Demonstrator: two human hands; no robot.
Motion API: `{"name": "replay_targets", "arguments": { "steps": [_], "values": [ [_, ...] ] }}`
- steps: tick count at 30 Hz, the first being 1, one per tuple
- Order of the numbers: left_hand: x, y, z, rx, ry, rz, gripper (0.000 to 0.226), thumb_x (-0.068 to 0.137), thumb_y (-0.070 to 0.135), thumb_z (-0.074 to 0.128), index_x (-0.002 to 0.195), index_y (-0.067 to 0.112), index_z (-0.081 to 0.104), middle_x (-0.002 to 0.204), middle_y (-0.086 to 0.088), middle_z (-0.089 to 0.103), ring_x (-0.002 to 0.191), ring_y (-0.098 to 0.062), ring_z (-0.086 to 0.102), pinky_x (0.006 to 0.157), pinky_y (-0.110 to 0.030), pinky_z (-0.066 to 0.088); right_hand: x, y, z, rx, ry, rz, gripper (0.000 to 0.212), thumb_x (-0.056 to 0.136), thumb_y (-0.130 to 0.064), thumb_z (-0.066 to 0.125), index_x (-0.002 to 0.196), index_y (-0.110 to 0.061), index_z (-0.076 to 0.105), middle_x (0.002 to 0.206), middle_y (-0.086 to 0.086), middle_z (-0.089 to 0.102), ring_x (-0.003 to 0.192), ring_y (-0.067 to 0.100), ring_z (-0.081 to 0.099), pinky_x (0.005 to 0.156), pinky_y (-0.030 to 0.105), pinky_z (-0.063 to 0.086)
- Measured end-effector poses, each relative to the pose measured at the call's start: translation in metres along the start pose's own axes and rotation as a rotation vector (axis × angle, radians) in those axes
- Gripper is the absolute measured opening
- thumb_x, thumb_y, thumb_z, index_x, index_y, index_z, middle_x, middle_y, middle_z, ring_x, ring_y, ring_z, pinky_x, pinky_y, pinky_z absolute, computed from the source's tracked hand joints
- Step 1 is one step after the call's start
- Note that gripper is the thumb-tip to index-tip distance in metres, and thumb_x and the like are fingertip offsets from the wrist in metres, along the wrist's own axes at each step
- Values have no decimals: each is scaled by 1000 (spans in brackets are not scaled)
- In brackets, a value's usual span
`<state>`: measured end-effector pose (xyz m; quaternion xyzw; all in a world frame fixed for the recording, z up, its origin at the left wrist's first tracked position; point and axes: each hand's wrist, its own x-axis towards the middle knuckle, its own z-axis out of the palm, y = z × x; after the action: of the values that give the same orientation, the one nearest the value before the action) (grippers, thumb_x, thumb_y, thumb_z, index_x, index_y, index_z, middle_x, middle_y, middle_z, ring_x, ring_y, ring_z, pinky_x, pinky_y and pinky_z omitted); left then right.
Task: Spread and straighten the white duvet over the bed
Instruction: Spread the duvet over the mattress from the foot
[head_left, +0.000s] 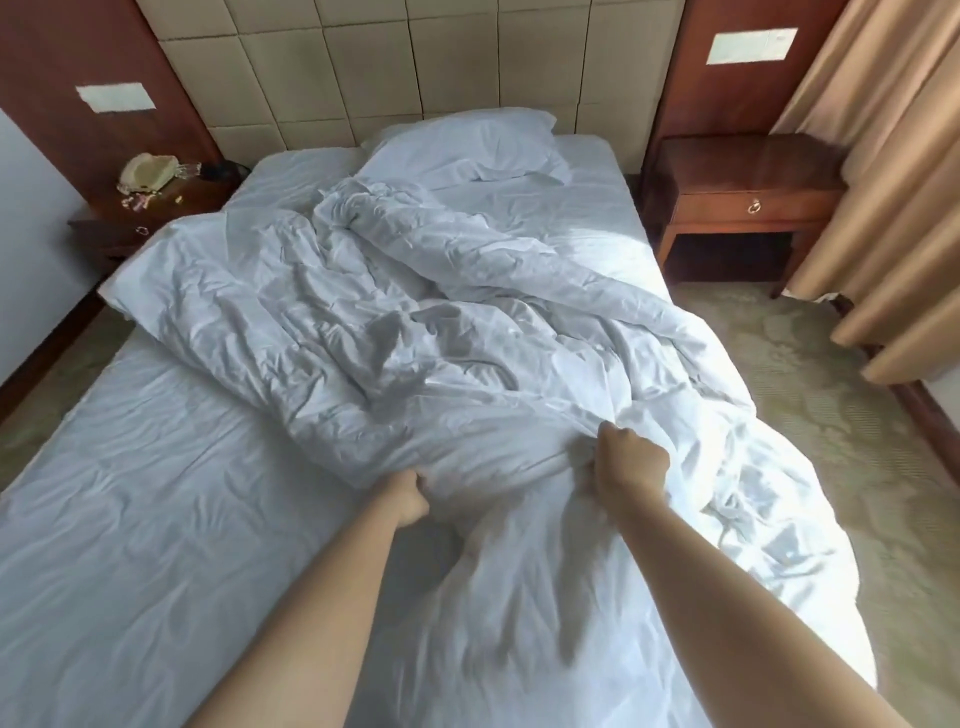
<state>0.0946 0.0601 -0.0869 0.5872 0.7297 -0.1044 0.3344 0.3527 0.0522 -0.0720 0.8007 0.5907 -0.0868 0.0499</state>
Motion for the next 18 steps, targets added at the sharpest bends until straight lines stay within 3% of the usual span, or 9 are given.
{"name": "replay_targets", "arguments": {
  "steps": [2,6,10,12,15,17,18],
  "values": [
    [4,2,4,135,102,72,59,75,27,71,129,21,48,138,-3,45,121,-26,51,96,-36,46,4,-4,3,17,-6,23,28,90,-3,41,112,-12,55,109,6,64,98,26,65,65,26,35],
    [11,13,15,249,108,195,106,75,39,74,151,29,1,158,6,-3,143,-24,17,112,-49,26,7,-13,2,49,-11,43,30,90,0,38,114,-9,54,112,8,63,102,27,63,69,28,36],
    [24,21,18,265,79,261,120,72,47,73,149,29,-17,157,8,-19,147,-22,-2,114,-57,16,2,-28,-3,55,136,35,30,90,-6,38,115,-9,54,121,10,53,112,30,51,89,37,37],
    [35,22,15,281,122,283,120,73,47,72,149,27,-18,158,7,-18,148,-21,-4,114,-56,16,-5,-40,-4,21,301,-81,37,78,-5,40,109,-9,59,120,12,54,106,32,52,86,39,39],
    [52,18,8,298,157,326,120,71,53,71,150,29,-16,158,7,-15,148,-18,-3,115,-55,14,-15,-56,-4,74,506,-451,42,63,-12,34,93,-11,64,103,10,62,83,29,57,71,34,38],
    [59,15,6,331,163,340,120,70,56,70,149,29,-16,159,7,-13,148,-17,-3,115,-54,15,-28,-69,-3,128,407,-680,35,66,-14,35,84,-11,65,87,8,63,75,29,59,64,33,42],
    [60,15,5,337,160,345,120,69,55,71,150,29,-15,159,6,-13,148,-18,-3,116,-53,15,-34,-76,-2,106,252,-748,30,73,-15,37,84,-11,65,86,8,65,79,31,61,65,32,44]
  ]
}}
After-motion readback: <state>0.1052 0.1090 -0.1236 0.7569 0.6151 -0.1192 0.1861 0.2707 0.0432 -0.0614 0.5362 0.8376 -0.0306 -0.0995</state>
